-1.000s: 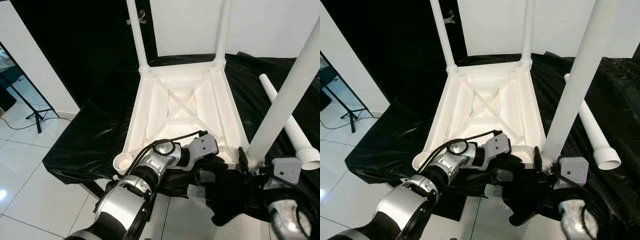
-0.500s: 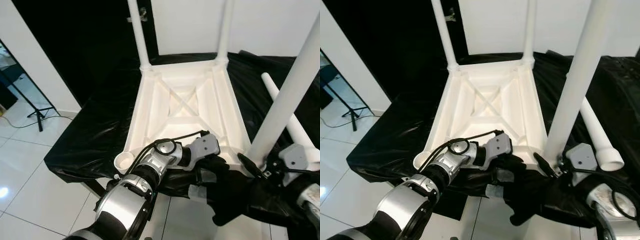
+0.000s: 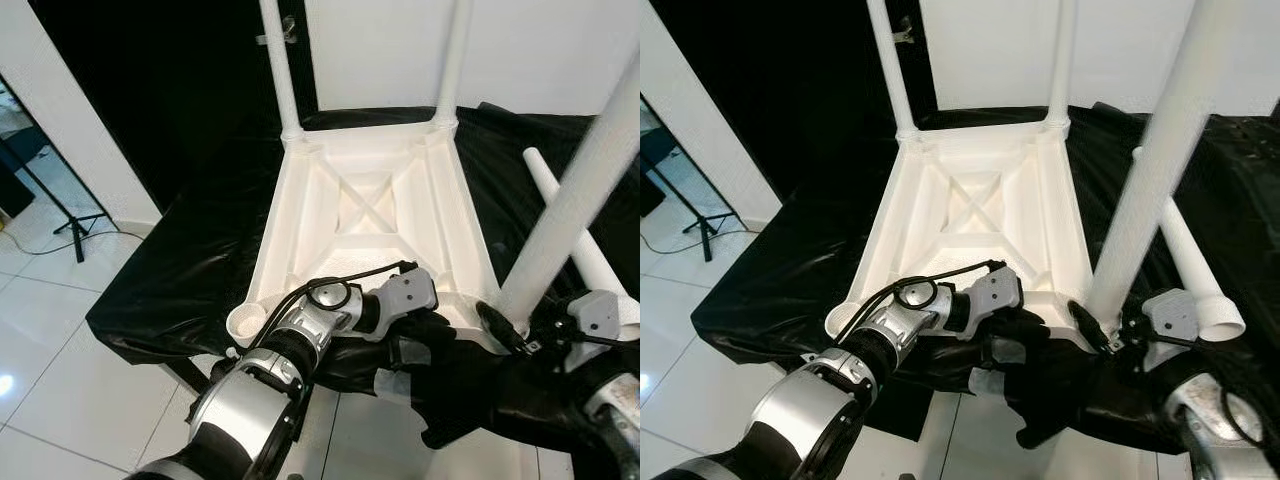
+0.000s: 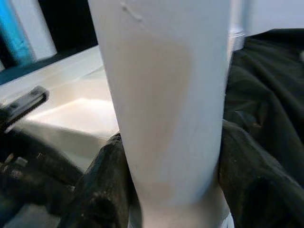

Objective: Building children table

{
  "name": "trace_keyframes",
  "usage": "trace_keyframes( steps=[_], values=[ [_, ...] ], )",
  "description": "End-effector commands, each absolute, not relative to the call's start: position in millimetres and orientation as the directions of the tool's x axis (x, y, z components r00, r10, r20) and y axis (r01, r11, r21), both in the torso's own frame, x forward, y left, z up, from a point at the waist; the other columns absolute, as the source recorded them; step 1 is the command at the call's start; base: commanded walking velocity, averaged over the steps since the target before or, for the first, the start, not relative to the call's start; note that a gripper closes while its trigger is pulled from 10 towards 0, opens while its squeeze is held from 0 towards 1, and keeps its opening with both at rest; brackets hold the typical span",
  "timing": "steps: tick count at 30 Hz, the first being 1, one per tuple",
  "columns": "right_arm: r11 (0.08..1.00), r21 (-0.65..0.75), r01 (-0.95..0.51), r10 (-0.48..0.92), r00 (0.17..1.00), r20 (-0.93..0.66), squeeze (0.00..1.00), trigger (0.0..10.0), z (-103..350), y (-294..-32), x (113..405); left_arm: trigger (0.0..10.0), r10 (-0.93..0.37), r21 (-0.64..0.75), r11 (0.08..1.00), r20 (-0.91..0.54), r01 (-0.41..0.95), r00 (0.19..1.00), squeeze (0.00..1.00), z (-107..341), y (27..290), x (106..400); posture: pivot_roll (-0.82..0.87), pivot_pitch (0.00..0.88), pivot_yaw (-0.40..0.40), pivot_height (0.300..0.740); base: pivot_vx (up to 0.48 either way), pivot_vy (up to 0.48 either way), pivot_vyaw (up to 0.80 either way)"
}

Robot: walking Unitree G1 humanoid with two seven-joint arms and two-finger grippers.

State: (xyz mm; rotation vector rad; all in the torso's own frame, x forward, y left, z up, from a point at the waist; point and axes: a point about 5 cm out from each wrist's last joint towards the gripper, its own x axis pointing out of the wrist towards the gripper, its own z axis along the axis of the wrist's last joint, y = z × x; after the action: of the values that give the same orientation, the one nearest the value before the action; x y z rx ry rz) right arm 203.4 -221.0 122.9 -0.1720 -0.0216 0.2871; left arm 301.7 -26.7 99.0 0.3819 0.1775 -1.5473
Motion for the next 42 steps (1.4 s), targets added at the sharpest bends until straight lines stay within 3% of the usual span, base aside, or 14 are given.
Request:
trace_keyframes(
  steps=[1, 10, 12, 14, 15, 17, 18, 20, 21, 29, 30, 31, 32, 42],
  values=[
    [0.951, -0.158, -0.265, 0.252, 0.963, -0.097, 0.00, 0.0, 100.6, -213.4, 199.7, 10.0, -0.883, 0.072, 0.147, -0.440, 0.986, 0.164, 0.00, 66.4, -14.9, 297.4, -0.01, 0.000, 0.100, 0.740, 0.000, 0.000, 0.00],
    [0.977, -0.153, 0.145, -0.135, 0.988, 0.076, 0.00, 0.0, 104.8, -202.8, 203.2, 10.0, -0.880, 0.069, 0.149, -0.447, 0.986, 0.164, 0.00, 63.5, -11.2, 296.7, 0.01, 0.000, 0.098, 0.740, 0.000, 0.000, 0.00],
    [0.985, -0.141, 0.094, -0.086, 0.994, 0.062, 0.00, 10.0, 104.0, -198.0, 204.9, 10.0, -0.878, 0.070, 0.150, -0.449, 0.986, 0.165, 0.00, 62.9, -10.7, 296.6, 0.01, 0.000, 0.100, 0.740, 0.000, 0.000, 0.00],
    [0.989, -0.135, 0.056, -0.048, 0.997, 0.061, 0.00, 10.0, 104.3, -195.0, 205.9, 10.0, -0.878, 0.070, 0.149, -0.450, 0.986, 0.165, 0.00, 62.9, -10.7, 296.6, 0.00, 0.000, 0.101, 0.740, 0.000, 0.000, 0.00],
    [0.991, -0.135, 0.018, -0.009, 0.998, 0.067, 1.00, 10.0, 106.2, -194.9, 206.7, 10.0, -0.878, 0.072, 0.148, -0.450, 0.986, 0.164, 0.00, 63.2, -11.0, 296.7, 0.00, 0.000, 0.103, 0.740, 0.000, 0.000, 0.00],
    [0.991, -0.135, 0.018, -0.009, 0.998, 0.067, 1.00, 10.0, 106.2, -194.9, 206.7, 10.0, -0.878, 0.072, 0.148, -0.450, 0.986, 0.164, 0.00, 63.2, -11.0, 296.7, 0.00, 0.000, 0.103, 0.740, 0.000, 0.000, 0.00],
    [0.986, -0.157, -0.060, 0.071, 0.995, 0.065, 0.45, 10.0, 109.3, -197.4, 209.0, 10.0, -0.878, 0.075, 0.145, -0.450, 0.987, 0.163, 0.00, 64.2, -12.1, 297.1, -0.01, 0.000, 0.105, 0.740, 0.000, 0.000, 0.00],
    [0.980, -0.171, -0.102, 0.113, 0.992, 0.055, 0.45, 10.0, 110.4, -199.5, 210.3, 10.0, -0.878, 0.076, 0.144, -0.450, 0.987, 0.163, 0.00, 64.6, -12.6, 297.2, -0.01, 0.000, 0.105, 0.740, 0.000, 0.000, 0.00],
    [0.976, -0.178, -0.128, 0.139, 0.989, 0.047, 0.00, 10.0, 110.9, -200.7, 211.0, 10.0, -0.878, 0.076, 0.144, -0.450, 0.987, 0.163, 0.00, 64.8, -12.9, 297.2, -0.01, 0.000, 0.105, 0.740, 0.000, 0.000, 0.00],
    [0.874, -0.273, -0.403, 0.398, 0.914, -0.076, 0.00, 10.0, 117.2, -215.5, 208.3, 10.0, -0.880, 0.076, 0.138, -0.449, 0.987, 0.158, 0.00, 65.4, -14.1, 296.9, -0.01, 0.000, 0.107, 0.740, 0.000, 0.000, 0.00],
    [0.855, -0.269, -0.444, 0.432, 0.896, -0.105, 0.00, 5.6, 116.2, -216.2, 205.9, 10.0, -0.880, 0.076, 0.139, -0.448, 0.987, 0.158, 0.00, 65.6, -14.2, 297.0, -0.01, 0.000, 0.102, 0.740, 0.000, 0.000, 0.00],
    [0.855, -0.269, -0.444, 0.432, 0.896, -0.105, 0.00, 5.6, 116.2, -216.2, 205.9, 10.0, -0.880, 0.076, 0.139, -0.448, 0.987, 0.158, 0.00, 65.6, -14.2, 297.0, -0.01, 0.000, 0.102, 0.740, 0.000, 0.000, 0.00],
    [0.835, -0.266, -0.481, 0.463, 0.877, -0.130, 0.00, 0.0, 115.0, -216.3, 202.9, 10.0, -0.880, 0.076, 0.140, -0.447, 0.987, 0.160, 0.00, 65.7, -14.3, 297.1, -0.01, 0.000, 0.102, 0.740, 0.000, 0.000, 0.00],
    [0.796, -0.186, -0.577, 0.540, 0.814, -0.213, 0.00, 0.0, 101.2, -208.4, 193.9, 10.0, -0.879, 0.072, 0.153, -0.446, 0.986, 0.169, 0.00, 64.5, -12.5, 297.3, -0.01, 0.000, 0.098, 0.740, 0.000, 0.000, 0.00]
  ],
)
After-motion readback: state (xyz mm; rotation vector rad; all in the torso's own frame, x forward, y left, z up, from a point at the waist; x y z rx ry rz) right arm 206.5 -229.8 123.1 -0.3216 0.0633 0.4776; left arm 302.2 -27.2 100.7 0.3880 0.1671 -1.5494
